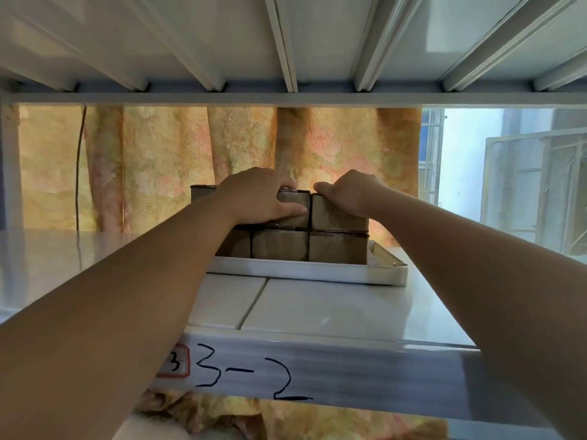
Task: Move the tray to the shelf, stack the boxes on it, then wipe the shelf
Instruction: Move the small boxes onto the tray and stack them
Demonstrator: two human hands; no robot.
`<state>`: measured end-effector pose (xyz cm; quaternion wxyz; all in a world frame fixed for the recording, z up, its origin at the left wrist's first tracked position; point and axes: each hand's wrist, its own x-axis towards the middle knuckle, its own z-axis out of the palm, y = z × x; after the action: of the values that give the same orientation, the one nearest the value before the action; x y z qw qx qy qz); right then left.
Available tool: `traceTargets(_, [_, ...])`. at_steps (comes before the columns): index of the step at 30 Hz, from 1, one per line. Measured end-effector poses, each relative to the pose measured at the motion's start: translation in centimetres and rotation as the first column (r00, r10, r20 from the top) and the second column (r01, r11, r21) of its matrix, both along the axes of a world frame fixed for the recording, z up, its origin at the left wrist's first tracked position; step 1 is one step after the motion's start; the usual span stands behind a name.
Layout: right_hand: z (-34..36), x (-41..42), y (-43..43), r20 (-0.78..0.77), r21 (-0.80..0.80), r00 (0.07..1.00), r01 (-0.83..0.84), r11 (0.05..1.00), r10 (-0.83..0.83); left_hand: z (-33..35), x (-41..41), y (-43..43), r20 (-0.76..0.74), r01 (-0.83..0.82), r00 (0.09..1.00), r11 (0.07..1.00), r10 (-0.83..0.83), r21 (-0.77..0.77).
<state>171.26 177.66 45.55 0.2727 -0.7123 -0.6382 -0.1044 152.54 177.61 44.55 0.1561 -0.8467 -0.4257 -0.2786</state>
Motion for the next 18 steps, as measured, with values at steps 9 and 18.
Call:
traceTargets(9, [-1.0, -0.6, -0.9, -0.137, 0.258, 0.989, -0.009, 0.966, 0.046, -0.4, 1.0, -1.2, 0.080, 0.169, 0.979, 0.966, -0.187, 0.195])
traceTargets(18, [-1.7, 0.7, -6.2, -0.146, 0.441, 0.988, 0.030, 0.897, 0.039, 0.3, 4.0, -4.5, 0.091, 0.324, 0.934, 0.928, -0.344, 0.186])
